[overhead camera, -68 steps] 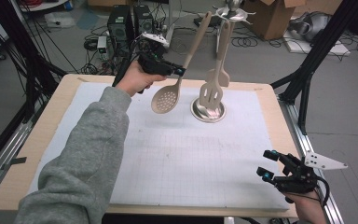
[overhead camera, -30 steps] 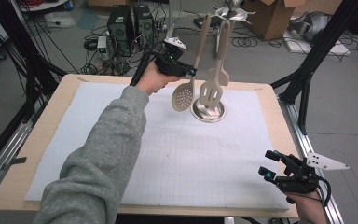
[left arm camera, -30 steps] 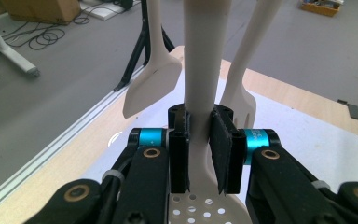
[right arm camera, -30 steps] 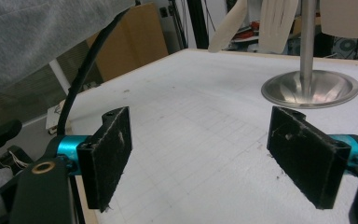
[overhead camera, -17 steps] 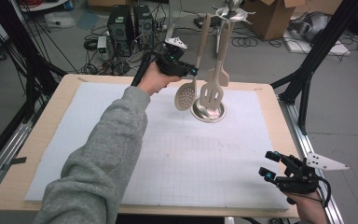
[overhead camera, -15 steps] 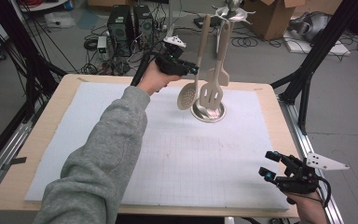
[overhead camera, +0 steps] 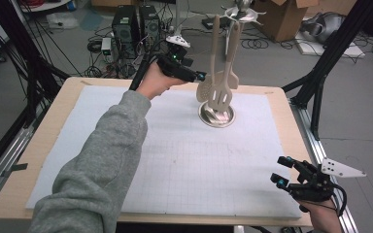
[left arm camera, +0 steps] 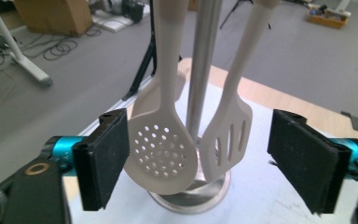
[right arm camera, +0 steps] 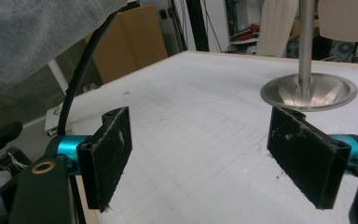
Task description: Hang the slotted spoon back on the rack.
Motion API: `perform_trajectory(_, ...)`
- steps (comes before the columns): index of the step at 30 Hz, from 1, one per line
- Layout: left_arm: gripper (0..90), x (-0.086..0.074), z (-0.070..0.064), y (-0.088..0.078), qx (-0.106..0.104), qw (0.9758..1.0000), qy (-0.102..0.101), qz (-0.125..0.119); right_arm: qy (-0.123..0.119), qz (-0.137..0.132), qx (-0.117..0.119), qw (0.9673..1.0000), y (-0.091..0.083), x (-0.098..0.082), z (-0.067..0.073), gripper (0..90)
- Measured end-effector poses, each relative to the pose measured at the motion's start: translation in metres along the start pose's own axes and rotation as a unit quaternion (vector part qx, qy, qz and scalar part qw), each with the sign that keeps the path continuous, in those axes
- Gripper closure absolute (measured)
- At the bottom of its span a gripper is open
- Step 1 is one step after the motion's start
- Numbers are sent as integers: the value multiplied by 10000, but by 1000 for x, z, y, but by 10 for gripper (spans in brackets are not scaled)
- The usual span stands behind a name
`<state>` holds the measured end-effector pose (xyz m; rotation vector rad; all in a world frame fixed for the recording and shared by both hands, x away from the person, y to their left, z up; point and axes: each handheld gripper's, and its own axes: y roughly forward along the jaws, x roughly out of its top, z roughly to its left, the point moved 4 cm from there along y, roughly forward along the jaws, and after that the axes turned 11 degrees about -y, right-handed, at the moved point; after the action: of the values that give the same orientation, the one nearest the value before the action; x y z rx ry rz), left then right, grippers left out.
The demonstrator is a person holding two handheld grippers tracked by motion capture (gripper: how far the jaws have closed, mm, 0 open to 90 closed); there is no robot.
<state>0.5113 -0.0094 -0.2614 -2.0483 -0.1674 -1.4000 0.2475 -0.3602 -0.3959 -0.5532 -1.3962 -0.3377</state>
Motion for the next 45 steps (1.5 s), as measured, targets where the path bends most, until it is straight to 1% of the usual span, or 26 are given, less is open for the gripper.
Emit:
perform_trajectory(2,200,-2,-1,-4,-30,10000,-12,-16,0,-19,4,10000,0,1,1,211)
perform_trajectory(3,199,-4,-2,-5,4,10000,-29,-33,3,-30,12,10000,0,2,1,211)
perform_trajectory(5,200,-8,-3,-9,111,9999,22,19,-37,-37,33,10000,0,3,2,211)
perform_trajectory(7,189,-11,-3,-13,152,9999,31,-37,-53,-43,29,10000,1,3,2,211)
perform_trajectory(9,182,-15,-4,-18,202,9997,148,-54,-47,-51,48,10000,2,5,4,211)
perform_trajectory(10,183,-16,-5,-21,200,9996,145,-96,-75,-22,66,9999,2,5,5,211)
perform_trajectory(11,183,-18,-6,-24,186,9996,96,-168,-101,-25,67,9999,3,6,5,211)
perform_trajectory(12,182,-20,-6,-28,181,9996,84,-204,-115,-23,67,9999,3,7,6,211)
perform_trajectory(14,183,-23,-7,-35,207,9994,129,-232,-147,-36,91,9998,4,9,8,211)
perform_trajectory(16,183,-27,-7,-44,258,9991,123,-301,-167,-43,104,9998,5,11,9,211)
perform_trajectory(17,182,-29,-6,-48,321,9989,137,-307,-180,-49,106,9998,6,12,10,211)
perform_trajectory(19,180,-36,-5,-56,429,9985,200,-280,-183,-38,138,9997,7,13,11,211)
perform_trajectory(20,179,-39,-6,-59,427,9985,159,-307,-215,-47,138,9997,9,14,11,211)
perform_trajectory(22,172,-46,-6,-66,494,9981,192,-309,-231,-38,191,9995,12,15,13,210)
perform_trajectory(24,169,-52,-6,-74,513,9979,200,-336,-272,-21,231,9994,14,16,13,211)
perform_trajectory(25,168,-55,-7,-79,524,9978,188,-364,-249,-17,238,9994,16,17,13,211)
perform_trajectory(27,157,-60,-8,-87,615,9967,289,-433,-280,-42,304,9991,20,18,13,211)
perform_trajectory(28,157,-63,-9,-91,610,9967,293,-457,-286,-44,342,9990,21,19,14,211)
perform_trajectory(30,155,-69,-9,-98,639,9962,292,-511,-310,-42,380,9988,25,20,14,211)
perform_trajectory(32,154,-75,-10,-104,611,9964,250,-532,-325,-27,421,9986,28,21,14,211)
perform_trajectory(33,153,-78,-10,-108,651,9963,232,-507,-308,6,436,9986,29,21,14,211)
perform_trajectory(35,155,-84,-10,-115,806,9944,259,-640,-388,-48,477,9981,32,23,14,211)
perform_trajectory(37,156,-90,-9,-121,813,9941,212,-686,-383,-56,547,9978,34,25,16,211)
perform_trajectory(39,156,-96,-8,-126,874,9935,187,-707,-433,-74,563,9974,36,26,16,211)
perform_trajectory(42,156,-102,-4,-133,939,9928,139,-731,-406,-60,586,9974,38,26,16,211)
perform_trajectory(45,156,-109,-3,-141,900,9927,55,-801,-411,-27,613,9973,40,27,16,211)
